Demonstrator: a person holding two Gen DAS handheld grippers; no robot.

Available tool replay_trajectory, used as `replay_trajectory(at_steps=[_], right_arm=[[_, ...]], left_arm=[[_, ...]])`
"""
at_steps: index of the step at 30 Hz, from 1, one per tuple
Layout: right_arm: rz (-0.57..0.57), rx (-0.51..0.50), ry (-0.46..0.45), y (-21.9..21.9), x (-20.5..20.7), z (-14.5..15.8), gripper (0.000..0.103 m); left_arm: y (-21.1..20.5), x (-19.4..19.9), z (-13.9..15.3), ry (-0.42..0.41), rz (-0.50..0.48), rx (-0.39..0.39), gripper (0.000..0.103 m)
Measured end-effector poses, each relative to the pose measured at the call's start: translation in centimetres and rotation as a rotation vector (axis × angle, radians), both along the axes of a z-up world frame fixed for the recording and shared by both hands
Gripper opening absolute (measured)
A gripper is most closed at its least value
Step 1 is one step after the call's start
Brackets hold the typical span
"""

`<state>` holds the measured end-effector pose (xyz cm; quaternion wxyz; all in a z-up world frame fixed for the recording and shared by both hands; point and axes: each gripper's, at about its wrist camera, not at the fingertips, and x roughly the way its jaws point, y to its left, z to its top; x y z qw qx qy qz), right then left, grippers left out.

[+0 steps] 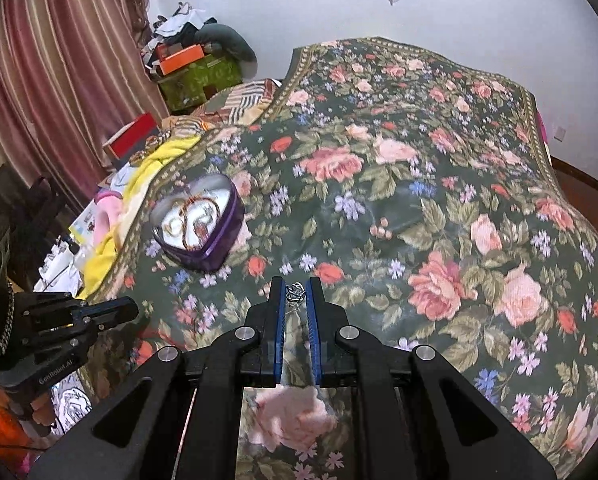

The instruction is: Organize jewelry

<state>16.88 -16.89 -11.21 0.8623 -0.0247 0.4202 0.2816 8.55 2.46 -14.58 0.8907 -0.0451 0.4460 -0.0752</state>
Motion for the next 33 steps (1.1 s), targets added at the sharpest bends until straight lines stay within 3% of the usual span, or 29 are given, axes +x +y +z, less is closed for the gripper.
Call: replay_trajectory(at_steps=[7, 10, 12, 14, 15, 20, 30, 33], right_arm=[[0.020, 0.013, -0.013, 0.9, 0.1, 0.6, 0.009], [0.027, 0.016, -0.004, 1.1, 0.1, 0.4, 0.009], [0.029, 0.019, 0.004, 1.2, 0.2, 0.1, 0.009], [0.029, 0.021, 0.010, 1.1, 0.2, 0.0, 0.009], [0.029, 0.022, 0.012, 1.1, 0.1, -0.1, 0.009], [0.027, 0.021, 0.014, 0.8, -0.1, -0.1, 0.009], [0.026, 0.016, 0.016, 0.4, -0.8, -0.1, 0.009], [0.031, 0.016, 0.014, 0.5, -1.0, 0.1, 0.009]], left_arm=[[1.0, 0.2, 2.7, -0.059, 0.013, -0.013, 0.000], [0.9, -0.1, 3.0, -0.046, -0.005, 0.008, 0.002], [0.7, -0.3, 2.6, -0.016, -0.014, 0.019, 0.012], [0.7, -0.8, 2.0, 0.018, -0.022, 0.001, 0.036], [0.6, -0.9, 1.7, 0.024, -0.022, -0.005, 0.038], [-0.3, -1.7, 0.3, 0.081, -0.036, -0.038, 0.039], [-2.2, -2.1, -1.8, 0.128, -0.053, -0.007, 0.039], [-2.5, -2.1, -2.1, 0.111, -0.048, 0.033, 0.021]])
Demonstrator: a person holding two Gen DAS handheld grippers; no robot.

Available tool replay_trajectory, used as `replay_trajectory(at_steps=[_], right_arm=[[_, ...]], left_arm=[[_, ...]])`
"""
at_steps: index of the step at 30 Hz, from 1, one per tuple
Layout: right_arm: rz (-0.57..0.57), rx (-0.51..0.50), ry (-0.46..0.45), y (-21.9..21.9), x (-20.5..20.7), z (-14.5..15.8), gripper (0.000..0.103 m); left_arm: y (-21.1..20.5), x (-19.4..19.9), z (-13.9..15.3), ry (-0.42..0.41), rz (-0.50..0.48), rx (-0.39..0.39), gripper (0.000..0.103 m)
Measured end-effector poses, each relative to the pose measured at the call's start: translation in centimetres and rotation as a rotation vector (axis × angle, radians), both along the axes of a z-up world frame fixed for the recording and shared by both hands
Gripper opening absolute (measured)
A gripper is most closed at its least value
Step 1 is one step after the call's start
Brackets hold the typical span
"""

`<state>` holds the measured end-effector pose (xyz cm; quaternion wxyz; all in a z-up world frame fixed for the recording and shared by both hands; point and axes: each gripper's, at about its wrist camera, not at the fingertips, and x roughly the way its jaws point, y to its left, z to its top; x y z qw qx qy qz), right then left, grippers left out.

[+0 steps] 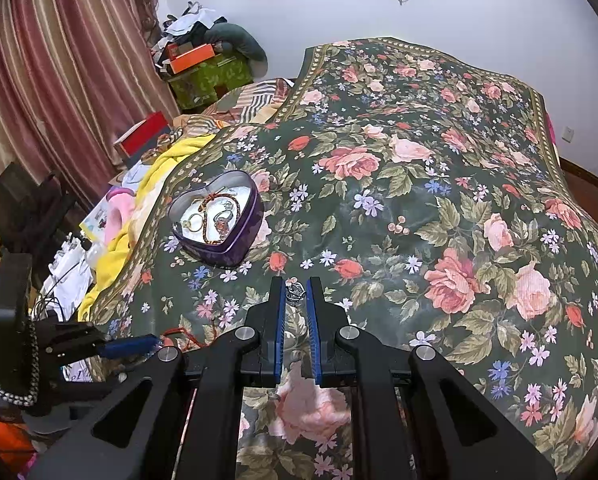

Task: Organize jewelry
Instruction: 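Carry the bead bracelet and earring over the heart tin with both grippers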

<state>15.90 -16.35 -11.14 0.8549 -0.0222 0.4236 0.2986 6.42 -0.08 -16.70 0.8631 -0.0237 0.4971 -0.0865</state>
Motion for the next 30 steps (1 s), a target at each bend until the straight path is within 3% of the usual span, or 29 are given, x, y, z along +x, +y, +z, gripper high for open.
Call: replay_trajectory(at_steps=[2, 12, 30], right_arm=[[0.005, -0.001, -0.003, 0.2, -0.2, 0.1, 0.009], [0.026, -0.002, -0.012, 1.4, -0.3, 0.4, 0.009], [0.111, 0.029, -0.045, 6.8, 2.0, 1.7, 0.009]], left_arm=[[0.2, 0.1, -0.1, 0.007, 0.002, -0.012, 0.007], [1.4, -0.1, 1.2, -0.038, 0.031, -0.043, 0.007], [6.2, 5.2, 8.6, -0.300, 0.120, -0.075, 0.007]])
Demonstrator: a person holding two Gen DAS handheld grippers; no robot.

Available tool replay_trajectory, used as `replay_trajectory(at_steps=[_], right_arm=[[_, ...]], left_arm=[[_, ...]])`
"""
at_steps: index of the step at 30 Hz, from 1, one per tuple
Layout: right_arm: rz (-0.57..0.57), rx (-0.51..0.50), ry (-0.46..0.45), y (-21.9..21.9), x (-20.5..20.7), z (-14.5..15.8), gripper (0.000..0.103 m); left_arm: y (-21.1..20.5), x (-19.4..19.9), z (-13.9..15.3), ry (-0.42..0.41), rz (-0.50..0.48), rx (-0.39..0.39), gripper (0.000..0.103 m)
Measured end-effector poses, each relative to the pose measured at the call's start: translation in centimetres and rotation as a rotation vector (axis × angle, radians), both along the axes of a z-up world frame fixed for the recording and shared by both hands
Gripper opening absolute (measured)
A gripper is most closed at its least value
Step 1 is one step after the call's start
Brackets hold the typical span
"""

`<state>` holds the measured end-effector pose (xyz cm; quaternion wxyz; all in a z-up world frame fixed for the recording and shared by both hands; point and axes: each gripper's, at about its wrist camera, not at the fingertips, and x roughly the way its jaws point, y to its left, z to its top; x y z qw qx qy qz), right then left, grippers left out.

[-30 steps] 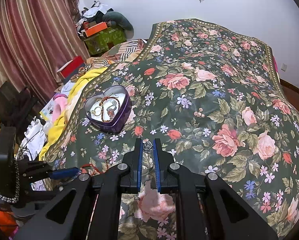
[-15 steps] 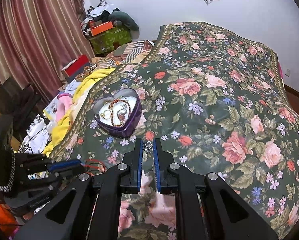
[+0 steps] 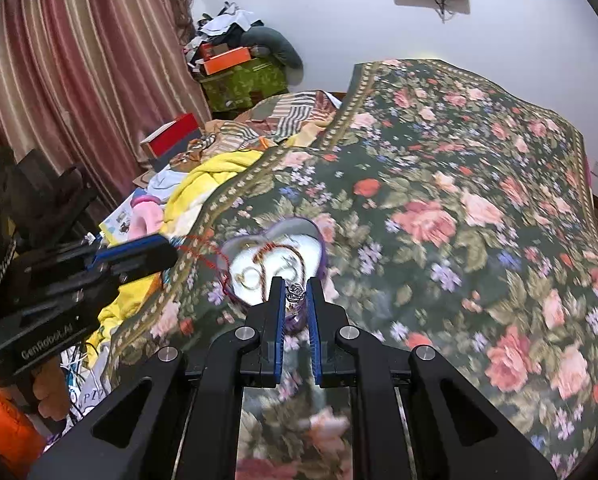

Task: Organize jewelry
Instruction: 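Carry the bead bracelet and earring over the heart tin with both grippers, then open both grippers inside the heart tin to release the jewelry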

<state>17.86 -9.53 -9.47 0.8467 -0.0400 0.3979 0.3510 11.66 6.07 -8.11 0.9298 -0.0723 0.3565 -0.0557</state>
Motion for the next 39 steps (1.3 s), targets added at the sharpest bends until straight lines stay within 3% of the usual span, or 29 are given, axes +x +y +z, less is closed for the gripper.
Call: replay_trajectory(at_steps=[8, 21, 39], right_arm=[[0.031, 0.001, -0.001, 2.5, 1.8, -0.4, 0.009], [0.024, -0.050, 0.043, 4.0, 4.7, -3.4, 0.009], [0.053, -0.072, 0.061, 3.7, 3.0, -4.2, 0.009]], left_arm=[[1.5, 2.3, 0.0, -0.029, 0.018, -0.029, 0.007], [2.6, 5.2, -4.0, 0.052, 0.015, -0.091, 0.007], [1.0, 5.5, -5.4, 0.099, 0.001, -0.043, 0.007]])
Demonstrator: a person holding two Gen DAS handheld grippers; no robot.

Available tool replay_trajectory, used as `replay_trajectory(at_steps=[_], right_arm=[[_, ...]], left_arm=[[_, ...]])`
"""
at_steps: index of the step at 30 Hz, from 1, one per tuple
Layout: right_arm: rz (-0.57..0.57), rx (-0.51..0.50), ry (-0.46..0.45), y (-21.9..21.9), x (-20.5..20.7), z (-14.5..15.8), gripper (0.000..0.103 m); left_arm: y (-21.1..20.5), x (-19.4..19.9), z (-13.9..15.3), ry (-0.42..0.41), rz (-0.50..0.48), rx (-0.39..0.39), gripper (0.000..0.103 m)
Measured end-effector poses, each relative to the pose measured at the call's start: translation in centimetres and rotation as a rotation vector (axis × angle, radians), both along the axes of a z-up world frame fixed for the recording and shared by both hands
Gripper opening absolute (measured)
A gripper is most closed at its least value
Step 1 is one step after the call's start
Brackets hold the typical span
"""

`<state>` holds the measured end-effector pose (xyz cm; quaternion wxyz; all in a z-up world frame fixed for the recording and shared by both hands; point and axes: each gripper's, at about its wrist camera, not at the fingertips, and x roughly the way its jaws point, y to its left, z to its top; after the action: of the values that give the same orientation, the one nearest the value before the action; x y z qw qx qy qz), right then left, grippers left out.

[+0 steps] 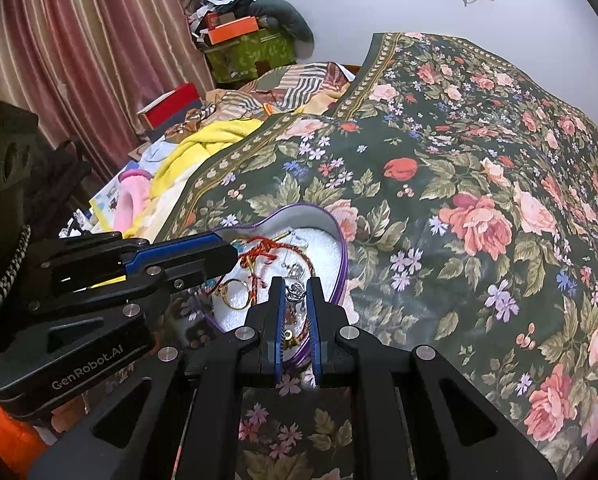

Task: Organize jewelry
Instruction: 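Open both grippers inside the heart tin to release the jewelry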

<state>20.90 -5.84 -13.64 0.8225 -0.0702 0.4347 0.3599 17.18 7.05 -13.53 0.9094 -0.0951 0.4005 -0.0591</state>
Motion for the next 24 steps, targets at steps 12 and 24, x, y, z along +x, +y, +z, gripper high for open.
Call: replay_trajectory(at_steps=[12, 24], right_arm=[[-0.029, 0.039, 0.030, -1.5, -0.2, 1.8, 0.013], [-0.085, 0.163, -0.167, -5.0, -4.1, 10.3, 0.013]], left_arm=[[-0.3, -1.0, 2.2, -0.027, 0.005, 0.027, 0.025], [-0.5, -6.1, 10.3, -0.228, 0.067, 0.048, 0.026]])
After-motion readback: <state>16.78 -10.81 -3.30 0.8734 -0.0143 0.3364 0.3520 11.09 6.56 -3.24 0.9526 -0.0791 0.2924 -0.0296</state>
